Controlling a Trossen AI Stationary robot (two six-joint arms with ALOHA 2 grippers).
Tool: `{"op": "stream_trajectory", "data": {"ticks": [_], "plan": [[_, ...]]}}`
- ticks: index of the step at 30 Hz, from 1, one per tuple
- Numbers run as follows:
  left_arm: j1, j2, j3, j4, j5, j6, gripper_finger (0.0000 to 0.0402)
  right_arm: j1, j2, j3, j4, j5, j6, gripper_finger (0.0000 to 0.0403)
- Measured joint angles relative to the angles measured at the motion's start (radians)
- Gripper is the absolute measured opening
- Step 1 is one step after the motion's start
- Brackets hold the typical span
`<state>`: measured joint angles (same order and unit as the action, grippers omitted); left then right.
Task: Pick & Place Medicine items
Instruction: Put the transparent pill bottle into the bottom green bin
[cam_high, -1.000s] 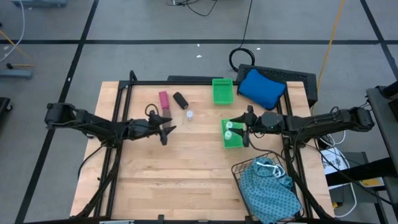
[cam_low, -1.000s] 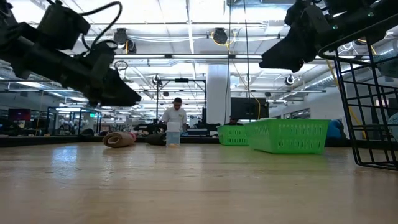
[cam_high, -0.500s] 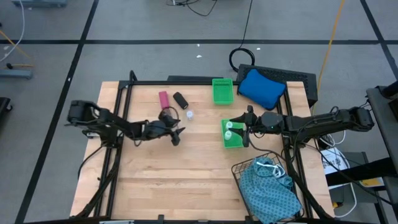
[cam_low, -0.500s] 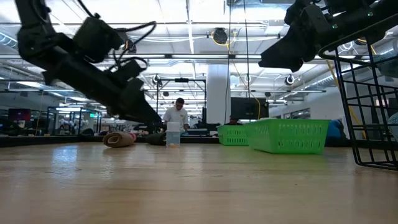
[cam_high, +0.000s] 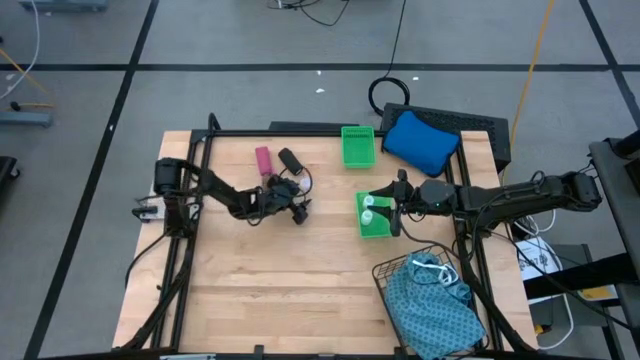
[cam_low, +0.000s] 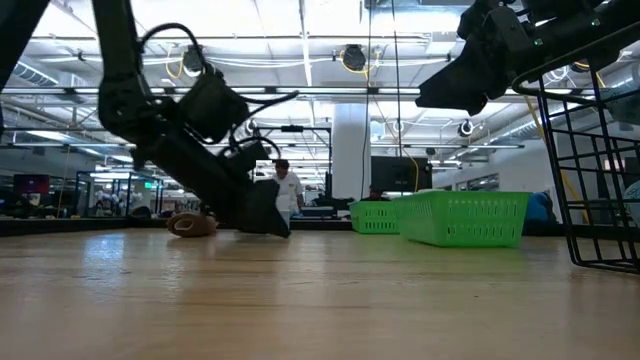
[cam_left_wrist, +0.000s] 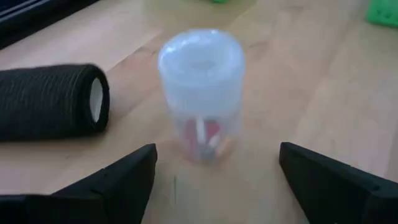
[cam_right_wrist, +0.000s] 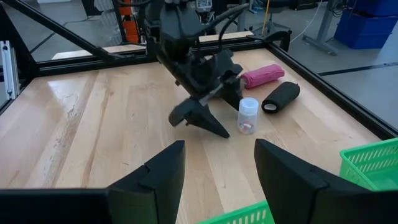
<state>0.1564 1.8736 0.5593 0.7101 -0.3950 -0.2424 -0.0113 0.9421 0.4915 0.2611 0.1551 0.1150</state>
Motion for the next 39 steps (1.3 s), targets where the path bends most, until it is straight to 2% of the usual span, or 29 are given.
{"op": "stream_trajectory", "data": {"ticks": [6,11,26,35,39], "plan": [[0.019,0.079,0.078,0.012,0.000,0.023,0.0350,0.000,0.000,0.000,-0.004,0.000,-0.004,0.0181],[0.020,0.097,0.091,-0.001,0.001,0.050,0.0334,0.000,0.000,0.000,-0.004,0.000,-0.004,0.0180],[0.003,0.092,0.092,-0.069,0.021,0.022,0.0234,0.000,0.000,0.000,-0.005,0.000,-0.023,0.0176],[-0.032,0.092,0.089,-0.056,0.100,-0.024,0.0177,0.000,0.000,0.000,-0.003,0.000,0.002,0.0176],[-0.067,0.052,0.087,-0.070,0.226,-0.038,0.0149,0.000,0.000,0.000,0.005,0.000,0.022,0.0176]]}}
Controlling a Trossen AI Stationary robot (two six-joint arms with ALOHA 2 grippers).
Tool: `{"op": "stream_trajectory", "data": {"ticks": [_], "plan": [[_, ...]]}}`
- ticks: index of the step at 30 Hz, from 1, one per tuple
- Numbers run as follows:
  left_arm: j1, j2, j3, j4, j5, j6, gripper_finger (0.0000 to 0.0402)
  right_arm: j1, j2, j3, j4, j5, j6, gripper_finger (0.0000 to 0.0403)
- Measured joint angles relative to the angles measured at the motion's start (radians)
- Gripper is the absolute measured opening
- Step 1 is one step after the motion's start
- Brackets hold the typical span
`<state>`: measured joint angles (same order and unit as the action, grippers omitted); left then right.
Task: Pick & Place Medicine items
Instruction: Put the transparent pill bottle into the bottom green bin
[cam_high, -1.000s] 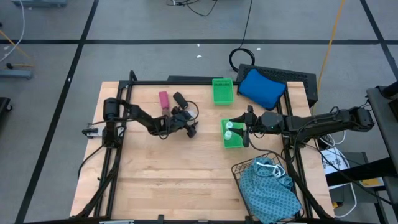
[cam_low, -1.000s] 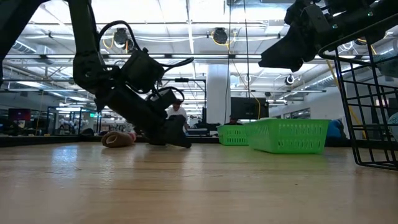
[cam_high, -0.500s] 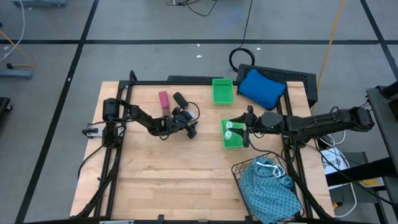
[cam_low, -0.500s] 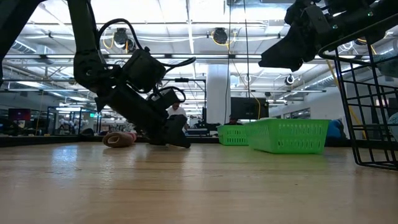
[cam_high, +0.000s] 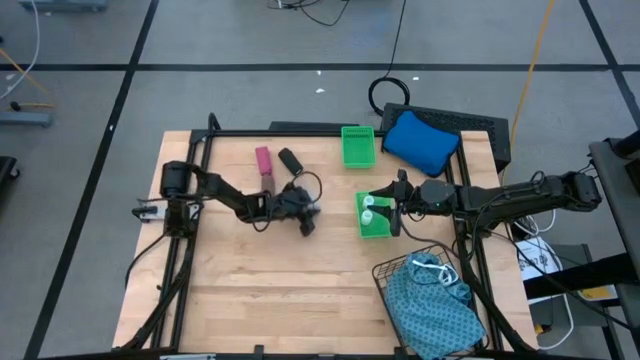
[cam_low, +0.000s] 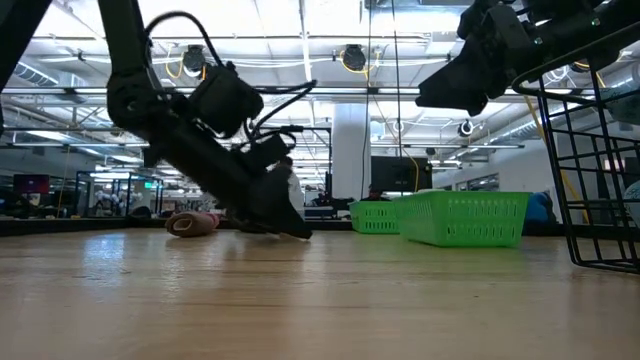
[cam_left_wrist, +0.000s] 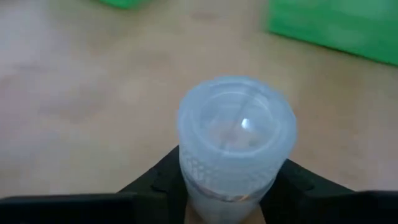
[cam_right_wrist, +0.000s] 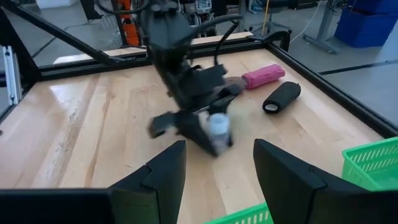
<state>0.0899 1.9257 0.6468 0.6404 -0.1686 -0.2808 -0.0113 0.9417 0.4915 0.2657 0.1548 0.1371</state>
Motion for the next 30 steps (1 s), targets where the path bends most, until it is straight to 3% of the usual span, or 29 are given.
{"op": "stream_trajectory", "data": {"ticks": [5,10,16,21,27,30], "plan": [[-0.050,-0.097,-0.004,-0.029,0.087,0.036,0.0149,0.000,0.007,0.000,0.019,0.000,0.015,0.0176],[-0.097,-0.213,-0.001,-0.084,0.068,0.072,0.0167,0.003,0.083,0.000,0.169,-0.001,0.015,0.0176],[-0.133,-0.281,0.000,-0.121,0.059,0.102,0.0147,0.020,0.236,0.045,0.310,-0.028,-0.017,0.0176],[-0.138,-0.283,0.000,-0.125,0.050,0.104,0.0154,0.020,0.344,0.198,0.149,-0.029,-0.039,0.0195],[-0.137,-0.282,0.000,-0.147,0.030,0.099,0.0159,0.020,0.472,0.448,-0.125,-0.030,-0.077,0.0256],[-0.137,-0.282,0.000,-0.157,0.029,0.098,0.0152,0.014,0.540,0.553,-0.233,-0.090,-0.103,0.0283]]}}
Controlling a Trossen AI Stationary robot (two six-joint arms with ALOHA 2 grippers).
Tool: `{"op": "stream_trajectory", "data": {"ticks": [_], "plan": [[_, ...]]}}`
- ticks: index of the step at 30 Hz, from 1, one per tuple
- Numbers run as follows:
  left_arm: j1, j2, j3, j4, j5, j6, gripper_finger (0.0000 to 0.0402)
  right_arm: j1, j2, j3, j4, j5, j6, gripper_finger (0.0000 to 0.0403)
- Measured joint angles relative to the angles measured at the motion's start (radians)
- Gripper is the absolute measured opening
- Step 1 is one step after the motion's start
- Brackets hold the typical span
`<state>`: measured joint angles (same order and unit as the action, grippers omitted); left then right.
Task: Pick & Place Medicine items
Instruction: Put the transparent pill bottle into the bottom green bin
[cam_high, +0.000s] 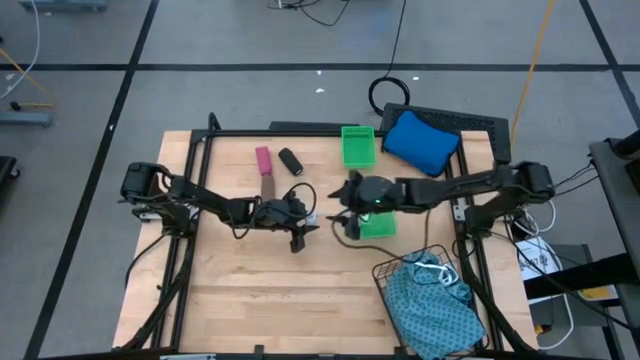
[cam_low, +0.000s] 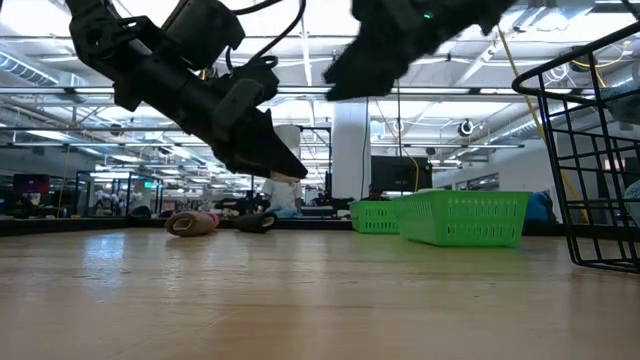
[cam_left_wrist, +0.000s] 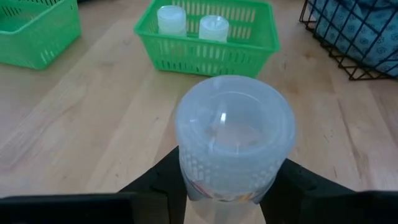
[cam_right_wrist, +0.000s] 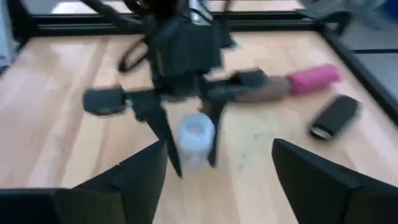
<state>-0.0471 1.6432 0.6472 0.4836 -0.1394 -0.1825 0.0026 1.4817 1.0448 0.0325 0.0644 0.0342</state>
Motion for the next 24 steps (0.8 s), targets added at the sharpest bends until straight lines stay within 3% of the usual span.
{"op": "stream_trajectory", "data": {"ticks": [6,10,15,24], "plan": [[-0.003,0.000,0.000,0.004,0.000,-0.003,0.0158,-0.008,0.134,0.110,-0.009,-0.070,-0.045,0.0298],[-0.015,0.000,0.000,0.008,-0.001,-0.004,0.0155,-0.014,0.204,0.118,0.035,-0.072,-0.052,0.0290],[-0.029,0.000,0.000,0.007,-0.001,-0.004,0.0158,-0.024,0.278,0.118,0.094,-0.155,0.003,0.0281],[-0.034,0.000,0.001,0.001,-0.001,-0.003,0.0160,-0.023,0.317,0.118,0.128,-0.174,0.016,0.0274]]}}
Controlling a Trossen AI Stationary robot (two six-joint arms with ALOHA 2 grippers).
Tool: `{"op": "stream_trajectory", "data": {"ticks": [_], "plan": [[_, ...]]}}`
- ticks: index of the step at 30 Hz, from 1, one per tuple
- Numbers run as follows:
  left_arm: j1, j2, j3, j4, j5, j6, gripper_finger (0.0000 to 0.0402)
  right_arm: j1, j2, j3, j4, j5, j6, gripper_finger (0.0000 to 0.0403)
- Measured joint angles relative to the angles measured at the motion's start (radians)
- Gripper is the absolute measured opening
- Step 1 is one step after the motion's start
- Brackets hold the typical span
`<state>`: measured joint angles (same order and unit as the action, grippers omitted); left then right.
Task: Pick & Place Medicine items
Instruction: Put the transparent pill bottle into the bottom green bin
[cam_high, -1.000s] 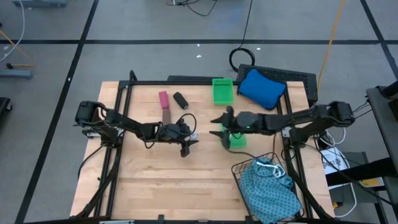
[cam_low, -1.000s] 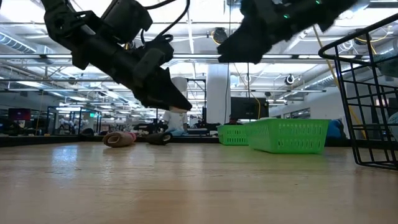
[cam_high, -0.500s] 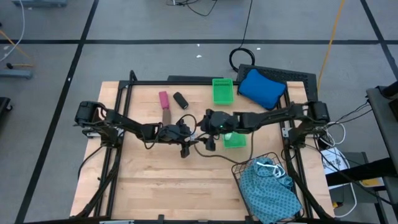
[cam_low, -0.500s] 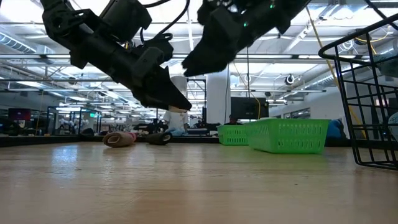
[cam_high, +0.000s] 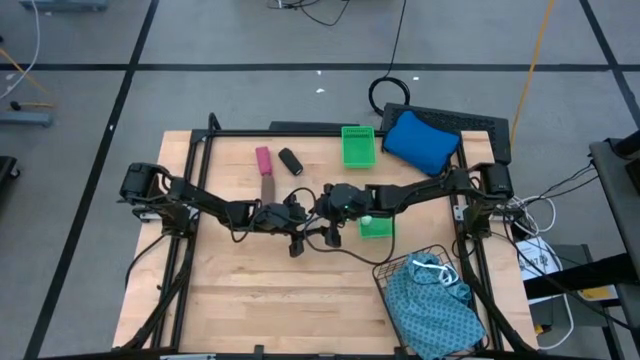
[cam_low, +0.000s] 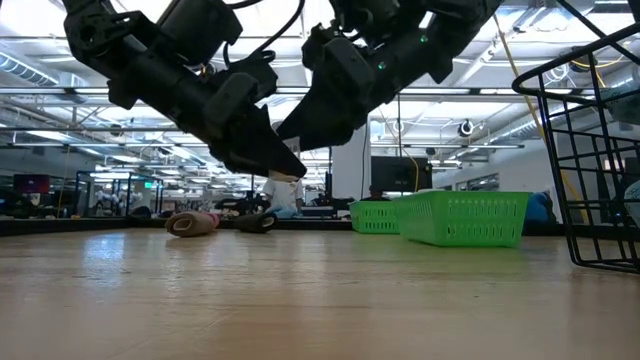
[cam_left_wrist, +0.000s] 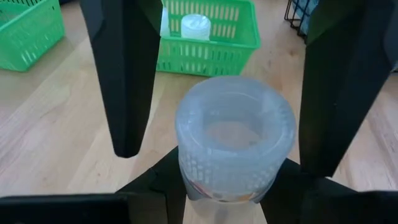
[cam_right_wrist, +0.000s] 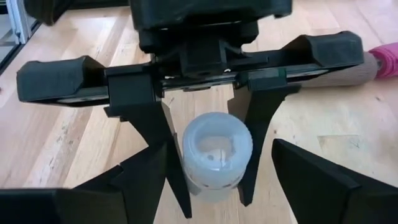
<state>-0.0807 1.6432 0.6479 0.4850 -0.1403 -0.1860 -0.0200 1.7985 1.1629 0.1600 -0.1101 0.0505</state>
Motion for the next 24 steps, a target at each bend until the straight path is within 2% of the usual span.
{"op": "stream_trajectory", "data": {"ticks": [16,24], "plan": [[0.001,0.000,0.001,-0.019,0.000,-0.003,0.0161,0.000,-0.006,0.000,0.001,0.000,0.043,0.0234],[0.000,0.000,0.001,-0.019,0.000,-0.008,0.0161,0.000,-0.006,0.000,0.001,0.002,0.043,0.0185]]}}
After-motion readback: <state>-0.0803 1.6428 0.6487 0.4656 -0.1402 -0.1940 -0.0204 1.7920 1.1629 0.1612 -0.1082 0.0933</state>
